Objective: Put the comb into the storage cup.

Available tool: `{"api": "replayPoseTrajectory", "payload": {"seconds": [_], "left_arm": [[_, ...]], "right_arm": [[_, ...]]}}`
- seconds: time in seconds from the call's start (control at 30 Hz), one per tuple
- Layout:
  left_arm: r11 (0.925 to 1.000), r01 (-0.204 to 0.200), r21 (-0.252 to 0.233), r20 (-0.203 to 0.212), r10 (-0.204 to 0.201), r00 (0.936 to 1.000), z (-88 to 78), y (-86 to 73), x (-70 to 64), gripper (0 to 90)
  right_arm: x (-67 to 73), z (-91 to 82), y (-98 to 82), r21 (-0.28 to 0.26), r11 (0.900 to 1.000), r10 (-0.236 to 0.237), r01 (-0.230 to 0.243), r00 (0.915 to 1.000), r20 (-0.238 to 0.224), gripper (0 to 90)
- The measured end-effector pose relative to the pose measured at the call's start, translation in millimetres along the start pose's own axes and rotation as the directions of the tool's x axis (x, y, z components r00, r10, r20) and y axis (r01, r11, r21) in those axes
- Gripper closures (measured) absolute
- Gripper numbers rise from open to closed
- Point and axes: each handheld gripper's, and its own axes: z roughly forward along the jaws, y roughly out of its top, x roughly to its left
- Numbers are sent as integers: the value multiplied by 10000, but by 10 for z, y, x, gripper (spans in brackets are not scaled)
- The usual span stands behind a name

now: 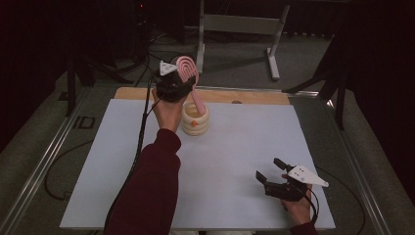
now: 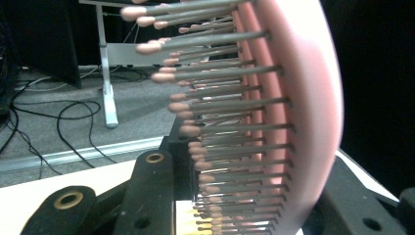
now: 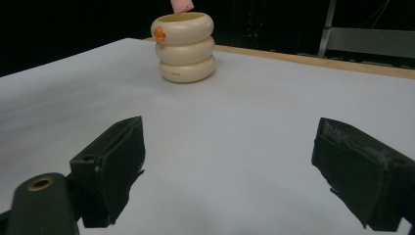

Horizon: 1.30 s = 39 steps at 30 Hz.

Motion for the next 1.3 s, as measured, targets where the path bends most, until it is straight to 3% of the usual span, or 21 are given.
{"api": "replayPoseTrajectory", "payload": {"seconds": [0.6,1.3], "left_arm": [[9997,-87,210,-201,91,9998,133,-99,20,634],[9991,114,399,-370,-99,9993,237,-205,32,633]], "right_arm": [[11,13,-4,39,10000,0,0,10000,-41,127],[15,24,-9,41,10000,36,-36,10000,-78,127]]}}
